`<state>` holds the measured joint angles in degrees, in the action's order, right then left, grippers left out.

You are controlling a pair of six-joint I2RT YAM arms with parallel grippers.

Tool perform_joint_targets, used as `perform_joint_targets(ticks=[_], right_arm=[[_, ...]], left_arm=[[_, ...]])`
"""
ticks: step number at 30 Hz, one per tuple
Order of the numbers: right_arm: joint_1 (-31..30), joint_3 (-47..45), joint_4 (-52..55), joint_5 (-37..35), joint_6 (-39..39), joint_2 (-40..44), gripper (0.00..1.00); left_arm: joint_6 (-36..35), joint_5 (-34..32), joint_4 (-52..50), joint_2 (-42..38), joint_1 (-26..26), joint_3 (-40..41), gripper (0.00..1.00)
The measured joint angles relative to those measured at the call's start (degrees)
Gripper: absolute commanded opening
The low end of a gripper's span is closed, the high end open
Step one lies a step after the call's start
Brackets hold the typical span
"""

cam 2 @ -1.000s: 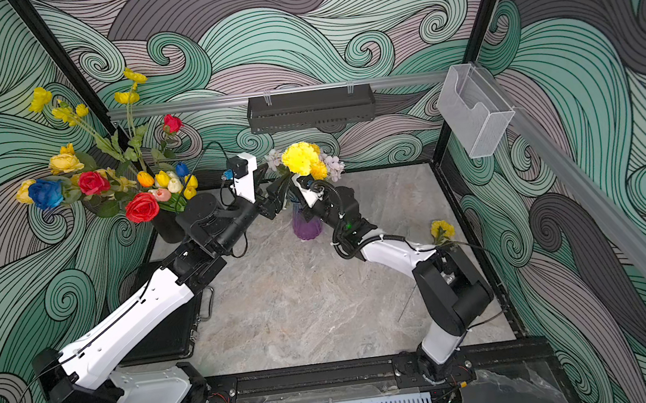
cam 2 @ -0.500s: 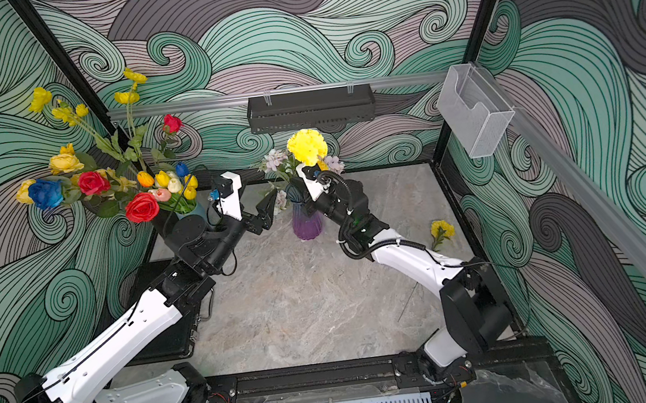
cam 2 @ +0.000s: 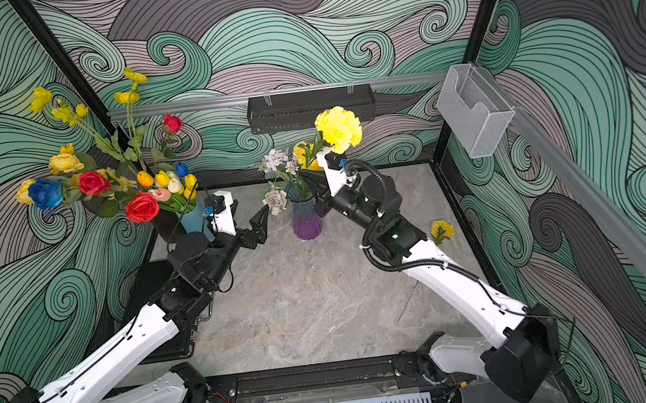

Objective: Pick out yellow flowers from the vase
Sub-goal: Pick up the flower from the vase, then place the flower at the center of the board.

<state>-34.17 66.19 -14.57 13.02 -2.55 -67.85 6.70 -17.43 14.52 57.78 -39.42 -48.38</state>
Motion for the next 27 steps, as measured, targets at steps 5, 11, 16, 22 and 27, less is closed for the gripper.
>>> perform_joint_targets(ticks=[5,11,16,22,27], right_arm=[[0.0,0.02,9.62,-1.25,-1.16,5.75,0.0],[0.87,1.01,22.8,-6.38,-1.75,12.11,0.0],[5.42,2.27,34.27,-11.65,-4.39,16.65,0.0],[16.48,1.62,46.56,-13.0,-11.96,17.9,0.0],[21.77,0.22,56.39,-12.09,-19.21,13.68,0.0]], left_arm=[[2.95,-0.15,-1.77,-2.16,0.31,3.74,0.87],[5.95,1.01,-4.5,-2.64,0.31,7.61,0.87],[6.75,3.37,-4.63,-2.82,0.31,10.19,0.87],[6.82,5.01,-4.55,-2.8,0.31,13.27,0.87],[6.29,5.29,-4.13,-2.75,0.31,14.82,0.87]])
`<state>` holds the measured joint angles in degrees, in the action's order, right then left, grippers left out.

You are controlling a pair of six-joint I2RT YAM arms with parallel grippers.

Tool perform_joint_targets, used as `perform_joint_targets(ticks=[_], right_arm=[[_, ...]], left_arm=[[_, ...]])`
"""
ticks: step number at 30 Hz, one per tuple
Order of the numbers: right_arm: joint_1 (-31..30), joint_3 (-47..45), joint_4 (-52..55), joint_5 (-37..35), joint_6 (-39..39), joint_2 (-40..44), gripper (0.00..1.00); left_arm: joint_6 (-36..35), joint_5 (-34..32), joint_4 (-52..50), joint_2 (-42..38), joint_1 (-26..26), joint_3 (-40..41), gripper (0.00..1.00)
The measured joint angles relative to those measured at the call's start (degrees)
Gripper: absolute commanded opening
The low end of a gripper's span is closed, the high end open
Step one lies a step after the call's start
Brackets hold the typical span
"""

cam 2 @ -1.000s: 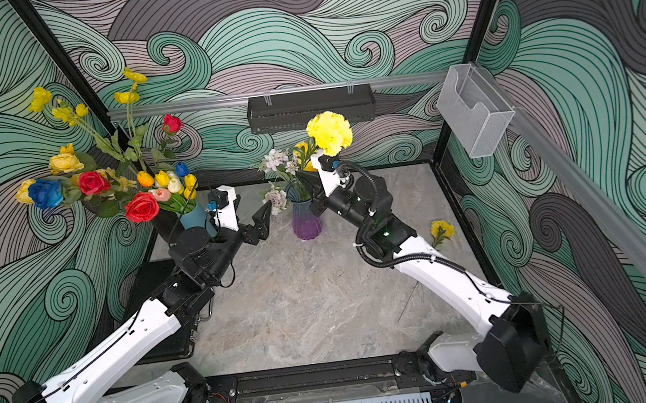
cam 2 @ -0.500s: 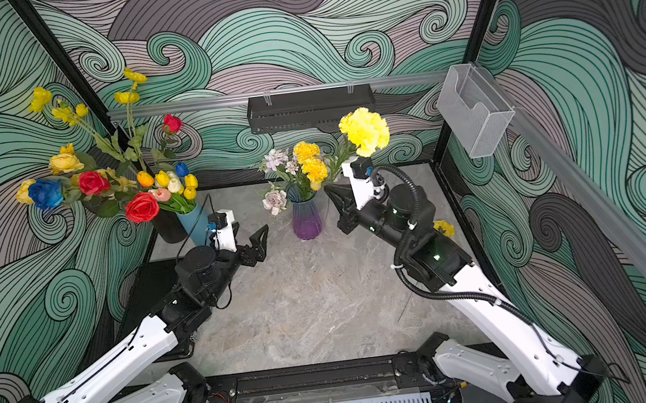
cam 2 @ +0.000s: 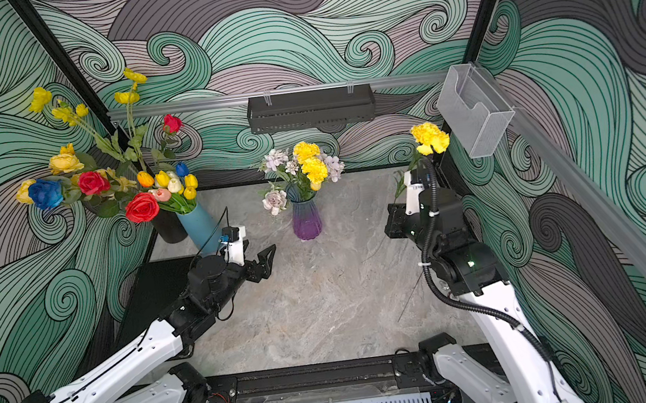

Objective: Pick out yellow flowers from the vase
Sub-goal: Place the flower at the center of the board.

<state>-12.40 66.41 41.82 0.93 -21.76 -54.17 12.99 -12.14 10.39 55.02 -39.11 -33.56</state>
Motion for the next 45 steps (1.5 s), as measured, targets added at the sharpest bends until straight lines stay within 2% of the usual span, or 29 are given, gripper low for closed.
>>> perform_joint_targets(ticks=[7,15,30,45], right_arm=[[5.75,-4.55,9.77,4.46,-6.99,-4.63,0.0],[10.05,-9.84,14.56,6.73,-9.55,-7.8,0.0],[19.5,-15.98,15.8,4.92,-7.5,-15.65,0.0],[24.92,-19.3,12.72,3.8,-5.66,-22.6,0.0]], left_arm=[[-2.08,-0.02,1.25,1.05,0.0,1.75,0.87],[-3.34,-0.04,1.29,1.46,0.0,3.08,0.88],[-3.52,-0.07,1.77,1.53,0.0,3.1,0.88],[-3.52,-0.66,2.29,2.21,0.0,3.43,0.88]])
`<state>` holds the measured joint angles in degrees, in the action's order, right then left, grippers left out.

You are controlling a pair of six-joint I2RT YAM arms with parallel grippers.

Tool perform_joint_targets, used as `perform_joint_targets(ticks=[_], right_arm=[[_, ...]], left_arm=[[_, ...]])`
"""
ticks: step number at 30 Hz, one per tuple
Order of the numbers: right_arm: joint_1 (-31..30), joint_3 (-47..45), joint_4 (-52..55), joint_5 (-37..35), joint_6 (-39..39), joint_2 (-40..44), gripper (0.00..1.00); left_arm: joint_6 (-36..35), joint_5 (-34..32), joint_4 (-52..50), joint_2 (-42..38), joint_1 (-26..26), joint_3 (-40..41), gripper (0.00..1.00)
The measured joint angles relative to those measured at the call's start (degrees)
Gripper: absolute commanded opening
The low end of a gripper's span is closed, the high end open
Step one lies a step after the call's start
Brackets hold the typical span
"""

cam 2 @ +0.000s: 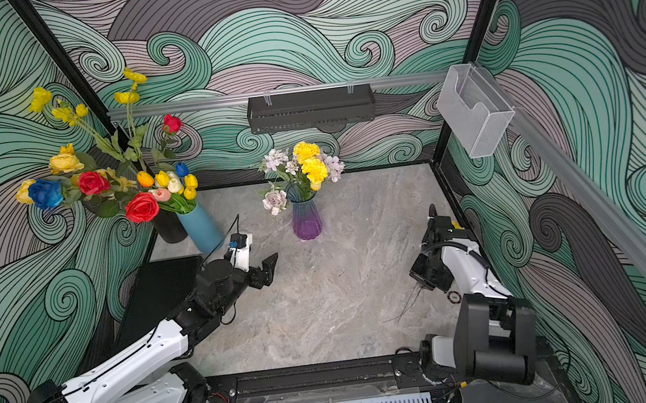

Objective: Pick out yellow flowers from the vase
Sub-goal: Place the flower at the center of the board.

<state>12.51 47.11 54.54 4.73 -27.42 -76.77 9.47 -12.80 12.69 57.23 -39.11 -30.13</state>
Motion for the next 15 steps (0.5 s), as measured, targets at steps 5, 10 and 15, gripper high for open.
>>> perform_joint_targets(ticks=[5,10,15], right_arm=[[0.24,-0.31,-1.29,-0.42,0.28,-2.16,0.03],[0.26,-0.98,-1.7,-1.49,0.39,-2.84,0.14],[0.26,-0.98,-2.1,-2.29,0.37,-2.82,0.2]], left_arm=[[-0.02,-0.39,-0.02,0.0,0.0,0.0,0.88],[-0.04,-0.79,-0.02,0.0,0.0,0.02,0.88],[-0.09,-1.01,-0.02,0.0,0.0,0.02,0.88]])
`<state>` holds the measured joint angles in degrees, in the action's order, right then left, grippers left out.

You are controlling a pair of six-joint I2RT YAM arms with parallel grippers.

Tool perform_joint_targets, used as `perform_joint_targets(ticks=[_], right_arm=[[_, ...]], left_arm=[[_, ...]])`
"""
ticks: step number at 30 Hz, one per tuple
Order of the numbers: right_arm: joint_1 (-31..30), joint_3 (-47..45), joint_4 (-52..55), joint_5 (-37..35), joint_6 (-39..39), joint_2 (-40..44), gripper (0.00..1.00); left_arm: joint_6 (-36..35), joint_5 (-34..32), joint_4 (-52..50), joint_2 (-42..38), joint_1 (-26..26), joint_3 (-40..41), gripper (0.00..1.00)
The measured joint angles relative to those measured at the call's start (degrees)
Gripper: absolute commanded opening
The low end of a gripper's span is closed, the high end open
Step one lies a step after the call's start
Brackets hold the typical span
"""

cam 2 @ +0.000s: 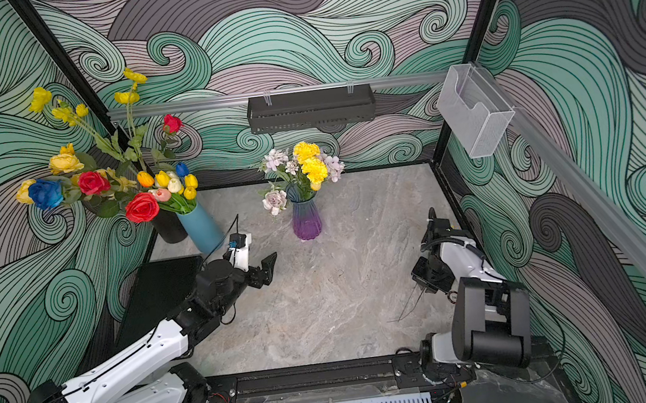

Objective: Pick out yellow flowers from the vase
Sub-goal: Place the flower at the center of the board.

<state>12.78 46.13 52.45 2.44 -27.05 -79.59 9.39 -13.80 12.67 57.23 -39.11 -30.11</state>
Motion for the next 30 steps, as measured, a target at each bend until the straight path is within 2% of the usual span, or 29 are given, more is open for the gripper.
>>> perform_joint_targets(ticks=[6,18,24,30], right_arm=[[0.0,0.0,0.02,-0.59,0.02,1.53,0.25],[-1.2,3.45,0.83,-1.31,1.05,13.09,0.4],[-7.26,6.51,-1.92,0.13,1.01,18.73,0.46],[-16.35,8.48,-9.77,2.23,0.37,25.51,0.54]], left_arm=[[-0.15,-0.13,0.0,0.0,0.0,0.04,0.88],[-0.35,0.13,0.07,-0.09,0.0,0.26,0.88],[-0.33,4.07,-1.6,0.0,0.0,-2.99,0.85],[-0.33,10.62,-1.95,3.34,0.0,-14.08,0.8]])
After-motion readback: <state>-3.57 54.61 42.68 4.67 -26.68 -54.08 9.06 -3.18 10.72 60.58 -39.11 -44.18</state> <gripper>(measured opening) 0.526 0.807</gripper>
